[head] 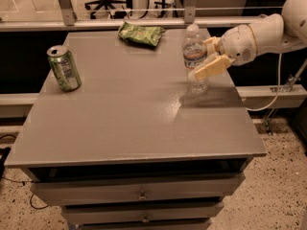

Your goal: Knock water bottle over

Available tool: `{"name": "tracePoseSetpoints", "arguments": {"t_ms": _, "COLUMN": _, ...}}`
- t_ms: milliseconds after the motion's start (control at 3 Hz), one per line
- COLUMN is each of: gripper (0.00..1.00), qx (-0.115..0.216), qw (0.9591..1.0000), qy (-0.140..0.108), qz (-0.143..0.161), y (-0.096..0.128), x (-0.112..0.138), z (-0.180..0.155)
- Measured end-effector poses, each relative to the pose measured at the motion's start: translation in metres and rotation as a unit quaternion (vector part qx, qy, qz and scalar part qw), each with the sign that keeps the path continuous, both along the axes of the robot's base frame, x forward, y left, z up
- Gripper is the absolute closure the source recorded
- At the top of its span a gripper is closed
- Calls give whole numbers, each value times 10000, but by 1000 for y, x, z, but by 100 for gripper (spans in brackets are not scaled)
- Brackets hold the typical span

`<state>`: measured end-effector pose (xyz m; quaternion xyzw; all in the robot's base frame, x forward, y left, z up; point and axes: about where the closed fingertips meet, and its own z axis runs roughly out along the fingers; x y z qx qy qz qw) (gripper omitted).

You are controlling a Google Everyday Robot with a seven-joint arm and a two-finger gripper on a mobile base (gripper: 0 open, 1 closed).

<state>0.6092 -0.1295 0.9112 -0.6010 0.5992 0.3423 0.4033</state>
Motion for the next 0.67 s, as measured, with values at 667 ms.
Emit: {"name": "tracePoseSetpoints", "arguments": {"t_ms": 667, "gripper": 85, "qx": -852, "qw": 9924, "qy": -737, "qz": 492, "y": 24, "x": -18, "z": 12}}
